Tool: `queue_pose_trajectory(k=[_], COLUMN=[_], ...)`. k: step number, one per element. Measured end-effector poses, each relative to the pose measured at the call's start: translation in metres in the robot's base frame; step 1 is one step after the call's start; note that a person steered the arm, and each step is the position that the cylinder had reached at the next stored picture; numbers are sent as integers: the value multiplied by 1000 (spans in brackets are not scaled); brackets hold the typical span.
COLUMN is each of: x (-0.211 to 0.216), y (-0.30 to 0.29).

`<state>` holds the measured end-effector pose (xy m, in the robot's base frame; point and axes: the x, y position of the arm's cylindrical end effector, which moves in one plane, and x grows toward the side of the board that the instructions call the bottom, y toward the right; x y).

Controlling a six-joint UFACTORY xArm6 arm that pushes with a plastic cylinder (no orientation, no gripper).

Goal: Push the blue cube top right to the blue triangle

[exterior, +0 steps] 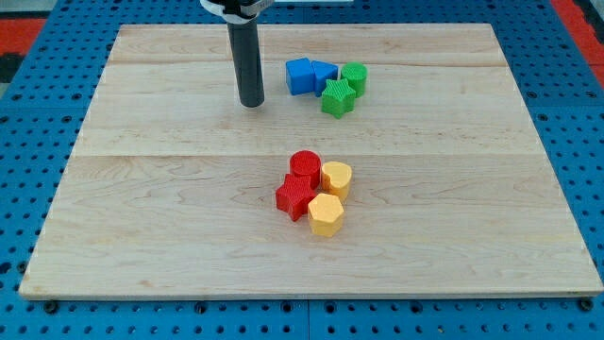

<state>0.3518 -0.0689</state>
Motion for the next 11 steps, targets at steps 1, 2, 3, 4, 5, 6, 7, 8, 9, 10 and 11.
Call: queue_pose_trajectory(k=[1, 2, 3, 4, 5, 6, 7, 8, 9, 10, 11], x=[-13, -22, -35, -51, -59, -69, -82, -94, -97, -97, -97], y=[22, 47, 63, 67, 67, 67, 63, 58, 58, 58, 72])
